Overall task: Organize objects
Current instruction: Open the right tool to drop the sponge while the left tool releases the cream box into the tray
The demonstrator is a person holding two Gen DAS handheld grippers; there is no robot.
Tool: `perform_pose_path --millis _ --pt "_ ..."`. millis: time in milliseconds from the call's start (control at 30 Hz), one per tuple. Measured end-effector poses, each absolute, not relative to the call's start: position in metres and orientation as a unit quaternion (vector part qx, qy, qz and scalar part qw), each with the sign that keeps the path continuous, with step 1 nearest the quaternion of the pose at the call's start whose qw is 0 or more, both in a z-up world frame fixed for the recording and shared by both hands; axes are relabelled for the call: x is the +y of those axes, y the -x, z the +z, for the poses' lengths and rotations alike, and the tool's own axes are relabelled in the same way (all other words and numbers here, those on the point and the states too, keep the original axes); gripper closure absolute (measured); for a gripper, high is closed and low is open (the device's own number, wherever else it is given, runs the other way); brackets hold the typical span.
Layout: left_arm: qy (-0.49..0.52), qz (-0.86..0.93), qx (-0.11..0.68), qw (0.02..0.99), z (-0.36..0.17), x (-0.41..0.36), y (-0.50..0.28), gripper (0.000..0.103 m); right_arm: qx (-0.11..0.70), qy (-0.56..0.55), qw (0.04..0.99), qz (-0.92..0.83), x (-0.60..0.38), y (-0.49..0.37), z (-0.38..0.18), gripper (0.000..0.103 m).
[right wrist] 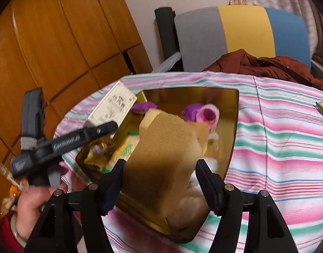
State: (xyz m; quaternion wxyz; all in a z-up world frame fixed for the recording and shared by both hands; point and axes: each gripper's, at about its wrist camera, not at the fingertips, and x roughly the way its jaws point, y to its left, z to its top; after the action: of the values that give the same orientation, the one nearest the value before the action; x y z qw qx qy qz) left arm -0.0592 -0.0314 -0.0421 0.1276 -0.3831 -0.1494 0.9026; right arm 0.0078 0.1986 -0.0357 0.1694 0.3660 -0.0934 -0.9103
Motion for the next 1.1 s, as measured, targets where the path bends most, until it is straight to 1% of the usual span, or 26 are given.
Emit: perform_pose_path --millis 67,133,167,267,367,467,667,700,800,867,933,1100 --pt "0.394 0.898 -0.147 0.126 -0.045 -0.032 0.064 0.052 -0.096 -0.369 0.175 -0.908 0.198 -0.011 -0.040 0.021" --pt "0.401 0.896 -0.151 0.119 -0.046 -0.034 0.066 0.052 -0.103 -0.368 0.171 -0.908 0.200 -0.014 -0.041 0.013" --pt "0.401 0.896 -0.153 0.113 -0.046 -0.035 0.066 0.051 -0.106 -0.366 0.168 -0.909 0.201 -0.017 -0.041 0.011" --pt "0.395 0.900 -0.157 0.093 -0.045 -0.036 0.062 0.044 -0.115 -0.358 0.162 -0.912 0.206 -0.022 -0.039 0.010" --pt "0.392 0.901 -0.162 0.088 -0.045 -0.038 0.057 0.044 -0.127 -0.355 0.159 -0.912 0.212 -0.022 -0.039 0.010" --pt "0.365 0.909 -0.173 0.099 -0.041 -0.041 0.051 0.044 -0.133 -0.352 0.153 -0.914 0.215 -0.024 -0.038 0.010" --pt "0.390 0.909 -0.133 0.071 -0.042 -0.035 0.074 0.044 -0.144 -0.349 0.150 -0.914 0.223 -0.026 -0.039 0.010" --pt "0.399 0.905 -0.132 0.064 -0.044 -0.036 0.080 0.047 -0.145 -0.349 0.148 -0.914 0.224 -0.026 -0.039 0.010" --pt "0.415 0.890 -0.166 0.090 -0.049 -0.037 0.090 0.046 -0.151 -0.347 0.146 -0.914 0.230 -0.028 -0.040 0.010" --pt "0.441 0.875 -0.159 0.122 -0.059 -0.028 0.101 0.046 -0.153 -0.346 0.139 -0.915 0.234 -0.029 -0.041 0.010" --pt "0.451 0.875 -0.139 0.104 -0.064 -0.023 0.101 0.046 -0.161 -0.346 0.136 -0.914 0.239 -0.029 -0.042 0.010" --pt "0.408 0.890 -0.177 0.097 -0.051 -0.029 0.077 0.046 -0.172 -0.339 0.123 -0.917 0.252 -0.030 -0.042 0.010"
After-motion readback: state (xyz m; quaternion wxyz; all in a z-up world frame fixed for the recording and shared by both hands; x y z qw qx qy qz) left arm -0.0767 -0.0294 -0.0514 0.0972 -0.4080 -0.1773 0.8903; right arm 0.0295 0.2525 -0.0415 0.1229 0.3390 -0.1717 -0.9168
